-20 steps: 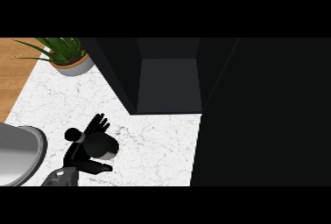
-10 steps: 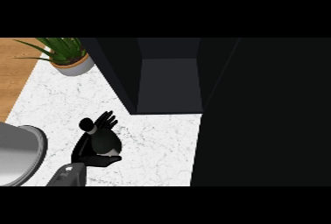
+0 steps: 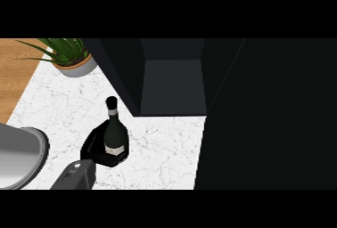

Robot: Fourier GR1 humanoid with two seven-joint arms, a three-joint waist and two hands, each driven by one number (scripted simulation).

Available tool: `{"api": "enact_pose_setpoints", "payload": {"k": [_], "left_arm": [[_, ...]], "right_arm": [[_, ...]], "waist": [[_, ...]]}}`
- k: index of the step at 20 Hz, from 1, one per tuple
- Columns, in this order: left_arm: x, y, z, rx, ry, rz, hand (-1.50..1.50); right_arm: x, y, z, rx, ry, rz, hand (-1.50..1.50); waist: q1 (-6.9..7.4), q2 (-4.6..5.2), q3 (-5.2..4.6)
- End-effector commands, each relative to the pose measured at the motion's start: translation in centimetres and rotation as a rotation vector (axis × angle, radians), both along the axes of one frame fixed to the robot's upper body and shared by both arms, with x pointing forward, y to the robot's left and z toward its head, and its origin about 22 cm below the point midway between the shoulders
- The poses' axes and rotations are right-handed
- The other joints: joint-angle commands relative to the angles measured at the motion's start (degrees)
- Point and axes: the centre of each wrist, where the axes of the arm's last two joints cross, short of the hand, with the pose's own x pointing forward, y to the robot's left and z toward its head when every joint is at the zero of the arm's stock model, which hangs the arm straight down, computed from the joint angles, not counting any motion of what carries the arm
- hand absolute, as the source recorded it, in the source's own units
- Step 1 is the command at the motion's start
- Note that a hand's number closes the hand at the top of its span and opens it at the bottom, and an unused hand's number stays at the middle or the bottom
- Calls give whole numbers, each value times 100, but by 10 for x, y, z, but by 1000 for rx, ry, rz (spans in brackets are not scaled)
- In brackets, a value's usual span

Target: Pick up the wine, place it into the cabinet and close the cabinet

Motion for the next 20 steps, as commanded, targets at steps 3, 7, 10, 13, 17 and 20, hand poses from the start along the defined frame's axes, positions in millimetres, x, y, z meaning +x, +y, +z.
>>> {"api": "enact_pose_setpoints", "payload": {"k": [3,7,10,13,17,20], "left_arm": [[-13,20,-2,-92,-33,187,150],[-34,45,-9,-90,-27,453,150],[-19,12,-5,-98,-34,451,150],[-5,6,7,-112,-43,444,150],[-6,6,8,-155,-57,412,150],[-19,13,15,-126,-48,366,150]], "right_arm": [[-14,0,2,42,-8,9,-150],[-8,-8,-4,15,-16,7,-150],[3,-11,-7,28,-21,12,-150],[-8,-6,8,16,-15,29,-150],[13,-20,-7,44,-24,20,-150],[-9,-14,6,5,-2,1,-150]], "waist": [[110,-38,5],[107,-24,8],[93,-18,5],[96,-25,2],[69,-6,1],[80,-18,1]]}}
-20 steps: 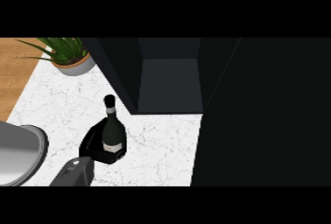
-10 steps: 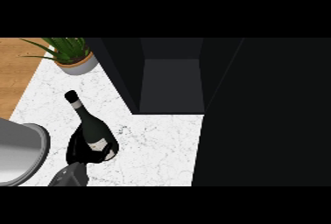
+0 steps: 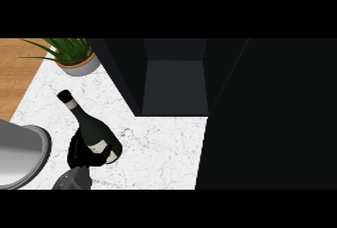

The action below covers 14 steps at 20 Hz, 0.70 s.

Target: Pick up the wine, place it into the cabinet and close the cabinet

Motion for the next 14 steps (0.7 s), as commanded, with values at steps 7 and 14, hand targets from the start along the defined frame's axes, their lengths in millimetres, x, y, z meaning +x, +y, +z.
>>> {"api": "enact_pose_setpoints", "payload": {"k": [7,14], "left_arm": [[-8,-47,30,5,-61,-145,150],[-20,-115,69,6,-28,-175,150]], "right_arm": [[-12,-6,6,29,-18,45,-150],[-5,-3,5,51,4,50,-150]], "waist": [[-2,-3,2],[-14,-3,0]]}}
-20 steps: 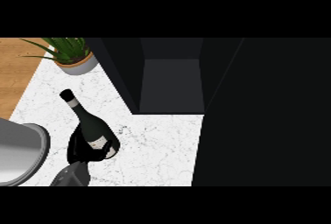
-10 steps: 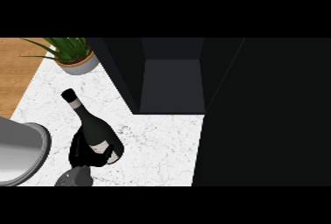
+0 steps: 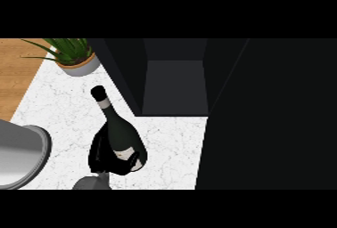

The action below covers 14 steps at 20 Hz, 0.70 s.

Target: Pick up the wine, place it into the cabinet and close the cabinet

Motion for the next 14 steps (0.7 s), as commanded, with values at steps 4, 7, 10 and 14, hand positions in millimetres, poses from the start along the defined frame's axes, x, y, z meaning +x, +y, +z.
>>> {"api": "enact_pose_setpoints", "payload": {"k": [4,7,10,14], "left_arm": [[-18,-42,27,-30,23,-11,150],[-18,-53,32,-31,67,8,150],[-15,-61,20,-24,102,14,150],[16,-68,27,-37,109,44,150]], "right_arm": [[0,-4,1,37,-5,30,-150],[-13,-4,-2,21,6,33,-150],[-22,9,4,27,-6,47,-150],[-17,-5,-4,22,15,37,-150]], "waist": [[-4,10,-2],[-23,12,-3],[-33,13,-5],[-49,18,-4]]}}
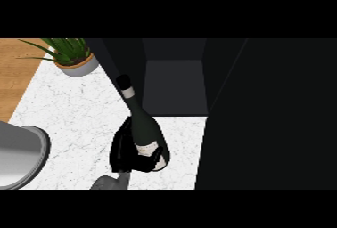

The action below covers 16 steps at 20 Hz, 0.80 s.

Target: Pick up the wine, place it into the cabinet and close the cabinet

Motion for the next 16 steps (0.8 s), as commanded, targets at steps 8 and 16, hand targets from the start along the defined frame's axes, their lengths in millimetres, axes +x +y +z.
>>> {"api": "enact_pose_setpoints", "payload": {"k": [8,16], "left_arm": [[12,-18,-32,19,17,41,150],[47,-31,-24,44,-44,65,150]], "right_arm": [[-5,-20,1,22,-11,20,-150],[1,-5,-6,34,-19,35,-150]], "waist": [[-24,8,0],[-71,19,-2]]}}
